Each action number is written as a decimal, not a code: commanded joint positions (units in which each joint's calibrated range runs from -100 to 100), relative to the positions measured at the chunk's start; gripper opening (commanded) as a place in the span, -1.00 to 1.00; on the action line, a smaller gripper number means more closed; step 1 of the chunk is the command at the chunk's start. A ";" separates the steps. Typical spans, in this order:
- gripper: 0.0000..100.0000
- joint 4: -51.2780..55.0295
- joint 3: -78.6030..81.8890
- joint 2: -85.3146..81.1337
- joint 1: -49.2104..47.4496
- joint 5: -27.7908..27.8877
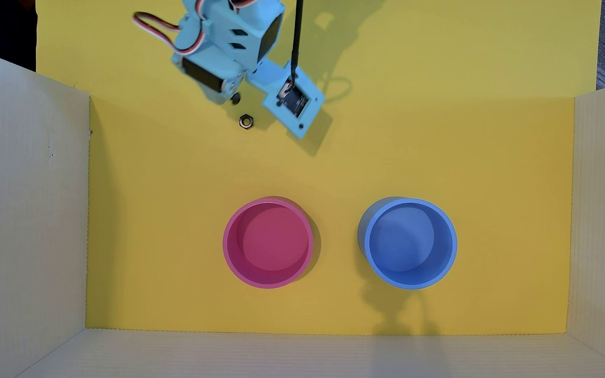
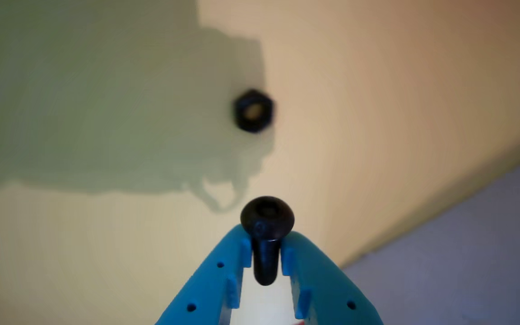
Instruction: Pick up the bolt and place it in the pink box
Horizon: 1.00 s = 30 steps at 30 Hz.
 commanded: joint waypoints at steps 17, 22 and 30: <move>-0.98 5.48 -21.01 0.07 -12.91 -3.46; -0.98 5.23 -25.99 0.75 -12.91 -3.09; -0.98 5.66 -42.72 17.24 -12.98 -3.41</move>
